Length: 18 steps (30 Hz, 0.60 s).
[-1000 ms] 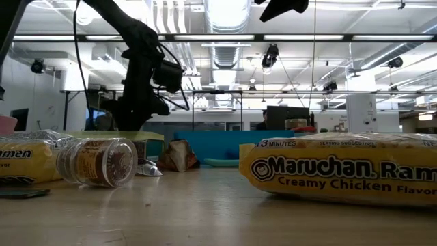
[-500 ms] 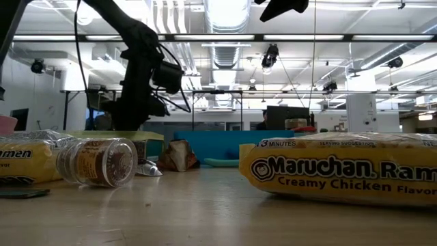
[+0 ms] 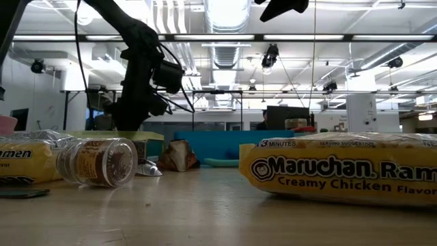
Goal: Pick & Place Food Item
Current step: Put the light blue spoon into the yellow transparent bin
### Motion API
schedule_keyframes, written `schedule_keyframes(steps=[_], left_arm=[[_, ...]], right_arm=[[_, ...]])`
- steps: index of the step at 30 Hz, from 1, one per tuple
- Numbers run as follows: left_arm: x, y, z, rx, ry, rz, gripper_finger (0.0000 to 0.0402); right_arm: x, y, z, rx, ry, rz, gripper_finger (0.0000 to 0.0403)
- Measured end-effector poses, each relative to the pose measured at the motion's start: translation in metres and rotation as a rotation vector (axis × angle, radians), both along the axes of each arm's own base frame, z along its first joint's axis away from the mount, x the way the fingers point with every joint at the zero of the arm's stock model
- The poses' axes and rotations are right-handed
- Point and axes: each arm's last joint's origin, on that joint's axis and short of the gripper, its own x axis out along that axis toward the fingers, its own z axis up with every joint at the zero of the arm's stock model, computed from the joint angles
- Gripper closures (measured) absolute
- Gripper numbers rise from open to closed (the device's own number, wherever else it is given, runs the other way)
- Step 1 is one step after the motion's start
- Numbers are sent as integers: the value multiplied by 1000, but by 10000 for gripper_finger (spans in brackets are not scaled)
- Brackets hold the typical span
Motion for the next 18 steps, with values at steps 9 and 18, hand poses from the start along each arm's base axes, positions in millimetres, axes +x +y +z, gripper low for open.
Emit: schedule_keyframes(steps=[9, 18], left_arm=[[0, -2, 1, -49, -16, -43, 295], [1, -4, 1, -83, -38, -75, 294]], right_arm=[[0, 0, 0, 0, 0, 0, 137], [0, 0, 0, 0, 0, 0, 137]])
